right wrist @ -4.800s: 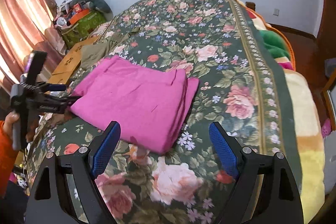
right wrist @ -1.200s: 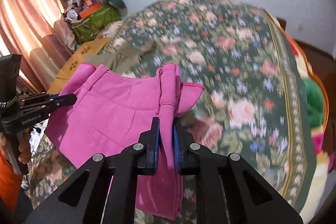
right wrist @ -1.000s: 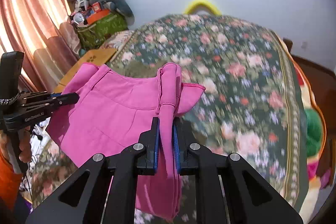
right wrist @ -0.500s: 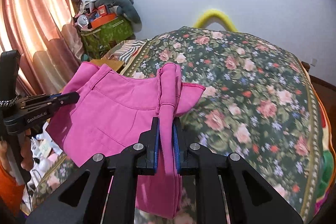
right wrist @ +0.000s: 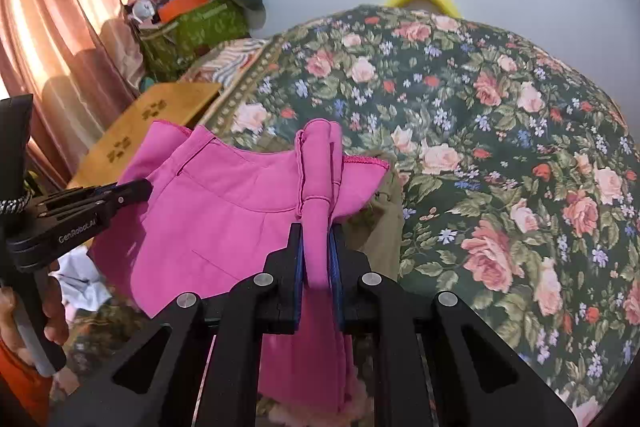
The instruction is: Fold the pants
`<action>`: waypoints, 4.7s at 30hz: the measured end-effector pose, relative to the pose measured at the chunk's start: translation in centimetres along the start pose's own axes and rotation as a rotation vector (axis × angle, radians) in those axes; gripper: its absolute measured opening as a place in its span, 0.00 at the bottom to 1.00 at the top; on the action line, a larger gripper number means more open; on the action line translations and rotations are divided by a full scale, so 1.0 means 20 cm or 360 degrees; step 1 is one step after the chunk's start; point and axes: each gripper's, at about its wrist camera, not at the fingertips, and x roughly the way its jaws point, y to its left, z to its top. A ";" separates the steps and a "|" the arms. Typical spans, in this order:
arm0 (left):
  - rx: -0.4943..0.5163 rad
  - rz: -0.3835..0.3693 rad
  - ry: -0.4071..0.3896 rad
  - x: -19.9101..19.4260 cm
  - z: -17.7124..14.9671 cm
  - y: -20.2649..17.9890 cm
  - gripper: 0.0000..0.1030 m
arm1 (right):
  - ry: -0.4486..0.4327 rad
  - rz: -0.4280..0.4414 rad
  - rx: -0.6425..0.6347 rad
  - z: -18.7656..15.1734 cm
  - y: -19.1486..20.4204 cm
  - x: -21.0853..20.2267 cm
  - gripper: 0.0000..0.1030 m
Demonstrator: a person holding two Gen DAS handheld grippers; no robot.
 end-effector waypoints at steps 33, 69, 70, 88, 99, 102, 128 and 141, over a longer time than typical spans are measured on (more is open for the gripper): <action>0.0221 -0.0111 -0.0549 -1.64 -0.44 -0.23 0.34 | -0.0714 0.0077 -0.0226 -0.32 0.36 -1.58 0.24; 0.0209 -0.0074 -0.1211 -2.58 -1.20 -0.42 1.00 | -0.1156 -0.0105 -0.0105 -0.84 0.55 -2.13 1.00; 0.0214 -0.0065 -0.1214 -2.58 -1.20 -0.43 1.00 | -0.1156 -0.0108 -0.0105 -0.83 0.55 -2.13 1.00; 0.0181 -0.0076 -0.1158 -2.51 -1.19 -0.42 1.00 | -0.1119 -0.0112 -0.0104 -0.88 0.56 -2.14 1.00; 0.0203 -0.0085 -0.1152 -2.50 -1.19 -0.45 1.00 | -0.1108 -0.0103 -0.0086 -0.87 0.56 -2.15 1.00; 0.0207 -0.0094 -0.1142 -2.50 -1.18 -0.45 1.00 | -0.1103 -0.0104 -0.0086 -0.87 0.56 -2.15 1.00; 0.0215 -0.0123 -0.1139 -2.49 -1.17 -0.47 1.00 | -0.1102 -0.0110 -0.0070 -0.89 0.53 -2.17 1.00; 0.0221 -0.0183 -0.1126 -2.49 -1.17 -0.47 1.00 | -0.1103 -0.0114 -0.0066 -0.89 0.52 -2.17 1.00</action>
